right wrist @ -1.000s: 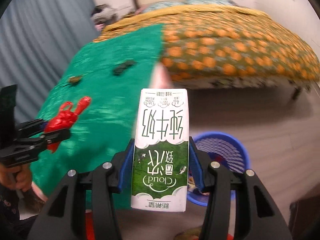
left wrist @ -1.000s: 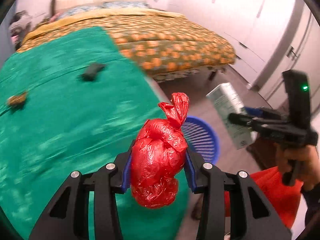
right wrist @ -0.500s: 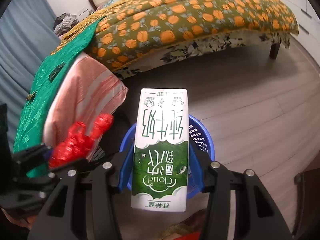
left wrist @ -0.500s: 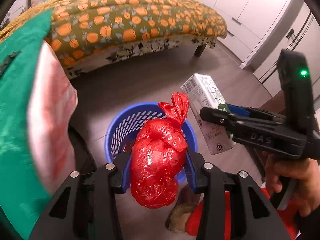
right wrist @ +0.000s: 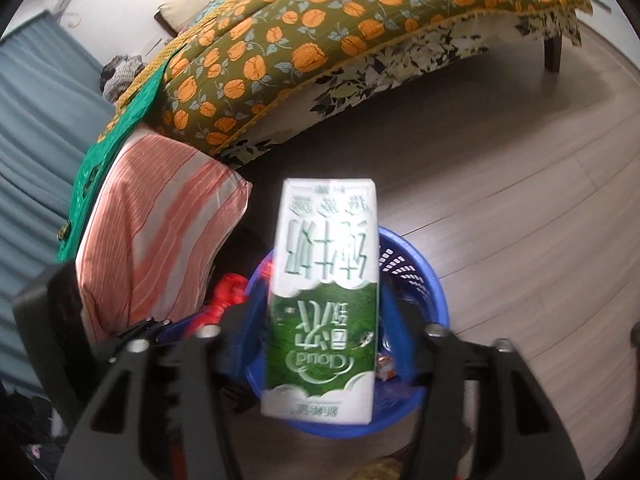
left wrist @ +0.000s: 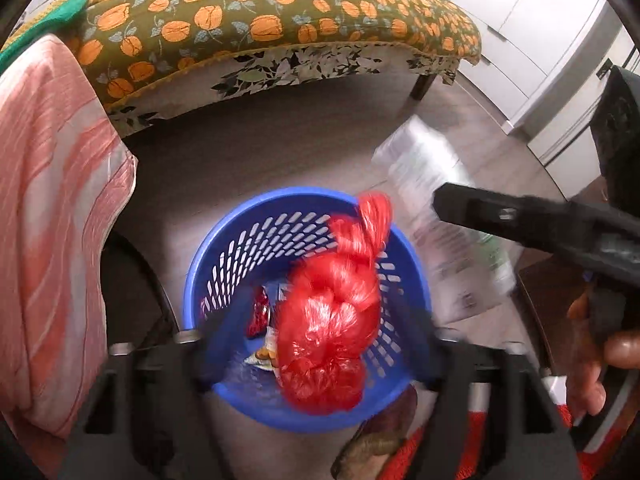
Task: Collect trash
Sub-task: 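Carry red bag and milk carton over the blue wastebasket and open both tools, then return to the cloth and grasp the gold foil wrapper with the left tool, then grasp the dark green packet with the right tool while the left tool holds the gold wrapper, then carry gold wrapper and green packet over the blue wastebasket and open both tools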
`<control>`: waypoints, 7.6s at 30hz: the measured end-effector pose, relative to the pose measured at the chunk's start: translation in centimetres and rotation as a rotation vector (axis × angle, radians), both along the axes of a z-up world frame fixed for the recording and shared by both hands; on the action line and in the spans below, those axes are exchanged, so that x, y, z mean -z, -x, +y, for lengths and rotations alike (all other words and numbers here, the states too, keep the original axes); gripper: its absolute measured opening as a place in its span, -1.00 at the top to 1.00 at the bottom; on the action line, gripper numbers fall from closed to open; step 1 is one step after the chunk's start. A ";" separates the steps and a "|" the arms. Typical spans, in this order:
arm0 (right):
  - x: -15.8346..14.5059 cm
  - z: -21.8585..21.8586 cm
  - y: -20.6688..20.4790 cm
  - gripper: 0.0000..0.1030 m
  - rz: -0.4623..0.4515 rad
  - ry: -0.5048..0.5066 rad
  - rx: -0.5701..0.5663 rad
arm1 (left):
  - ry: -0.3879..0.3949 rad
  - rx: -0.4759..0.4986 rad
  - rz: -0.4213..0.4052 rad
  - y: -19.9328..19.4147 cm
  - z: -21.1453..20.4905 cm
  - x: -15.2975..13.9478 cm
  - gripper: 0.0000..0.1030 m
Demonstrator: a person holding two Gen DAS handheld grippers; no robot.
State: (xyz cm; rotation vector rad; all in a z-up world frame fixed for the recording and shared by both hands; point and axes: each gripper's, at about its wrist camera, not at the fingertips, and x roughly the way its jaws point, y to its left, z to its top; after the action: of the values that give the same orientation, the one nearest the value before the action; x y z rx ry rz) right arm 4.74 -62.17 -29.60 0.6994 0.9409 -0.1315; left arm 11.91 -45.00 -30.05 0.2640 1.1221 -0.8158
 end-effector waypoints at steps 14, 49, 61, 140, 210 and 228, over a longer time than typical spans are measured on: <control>-7.0 1.9 2.2 -0.74 -0.095 0.424 0.141 | 0.157 0.033 -0.011 5.2 4.5 -8.8 -0.81; -9.6 39.7 -15.9 -0.81 -0.118 0.508 -0.581 | -0.041 -0.596 -0.264 -12.6 43.8 -15.8 -0.89; -9.4 39.4 -15.7 -0.85 -0.121 0.492 -0.581 | -0.121 -0.781 -0.289 -27.3 39.1 -14.4 -0.89; -10.8 31.2 -31.9 -0.45 -0.002 0.362 -0.201 | -0.104 -0.502 -0.243 -10.9 45.6 -11.5 -0.91; -13.5 32.8 -3.8 0.33 -0.209 0.185 -0.499 | 0.083 -0.275 -0.212 -3.5 38.5 -16.0 0.37; -5.4 6.5 2.5 0.33 -0.015 0.156 -0.066 | 0.052 0.131 -0.062 4.7 8.1 -11.3 0.34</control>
State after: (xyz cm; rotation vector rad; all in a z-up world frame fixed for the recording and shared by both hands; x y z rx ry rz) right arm 2.20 -55.65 -24.22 0.5244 0.9281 -0.1400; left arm 7.21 -36.91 -18.79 0.3198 1.0316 -0.9457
